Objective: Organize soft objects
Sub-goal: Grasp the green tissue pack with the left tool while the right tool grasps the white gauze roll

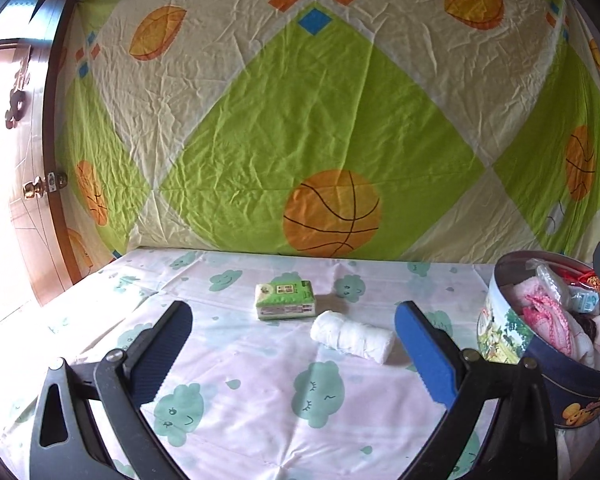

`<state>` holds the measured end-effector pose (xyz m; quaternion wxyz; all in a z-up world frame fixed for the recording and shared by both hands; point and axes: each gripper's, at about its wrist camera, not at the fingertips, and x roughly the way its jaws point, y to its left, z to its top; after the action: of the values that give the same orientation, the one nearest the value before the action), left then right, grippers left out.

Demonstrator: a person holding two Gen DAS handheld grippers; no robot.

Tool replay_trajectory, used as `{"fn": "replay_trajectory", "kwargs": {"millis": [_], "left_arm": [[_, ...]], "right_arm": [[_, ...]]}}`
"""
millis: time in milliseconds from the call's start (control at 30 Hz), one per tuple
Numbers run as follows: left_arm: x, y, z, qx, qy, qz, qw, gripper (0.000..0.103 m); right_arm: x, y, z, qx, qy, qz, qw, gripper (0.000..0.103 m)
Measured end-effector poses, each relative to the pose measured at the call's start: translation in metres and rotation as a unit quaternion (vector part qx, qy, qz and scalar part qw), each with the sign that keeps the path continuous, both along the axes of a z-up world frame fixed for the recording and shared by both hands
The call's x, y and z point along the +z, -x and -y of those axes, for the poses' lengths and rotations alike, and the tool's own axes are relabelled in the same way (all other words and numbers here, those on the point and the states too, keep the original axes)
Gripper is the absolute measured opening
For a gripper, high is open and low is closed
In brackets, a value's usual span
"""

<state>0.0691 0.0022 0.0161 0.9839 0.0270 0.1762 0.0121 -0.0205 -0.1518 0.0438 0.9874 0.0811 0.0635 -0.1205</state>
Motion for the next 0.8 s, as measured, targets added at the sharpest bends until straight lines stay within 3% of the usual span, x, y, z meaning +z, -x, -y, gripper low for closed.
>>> {"fn": "replay_trajectory", "kwargs": {"millis": [600, 700, 800], "left_arm": [[-0.004, -0.037, -0.075, 0.082, -0.004, -0.012, 0.9965, 0.102], [-0.006, -0.047, -0.089, 0.1, 0.006, -0.025, 0.9947, 0.102], [-0.007, -0.057, -0.099, 0.115, 0.006, -0.036, 0.9927, 0.102]], "right_arm": [[-0.017, -0.083, -0.05, 0.088, 0.003, -0.1, 0.991, 0.081], [-0.02, -0.102, -0.059, 0.115, 0.008, -0.128, 0.985, 0.081], [-0.031, -0.129, -0.067, 0.158, 0.008, -0.184, 0.97, 0.081]]}}
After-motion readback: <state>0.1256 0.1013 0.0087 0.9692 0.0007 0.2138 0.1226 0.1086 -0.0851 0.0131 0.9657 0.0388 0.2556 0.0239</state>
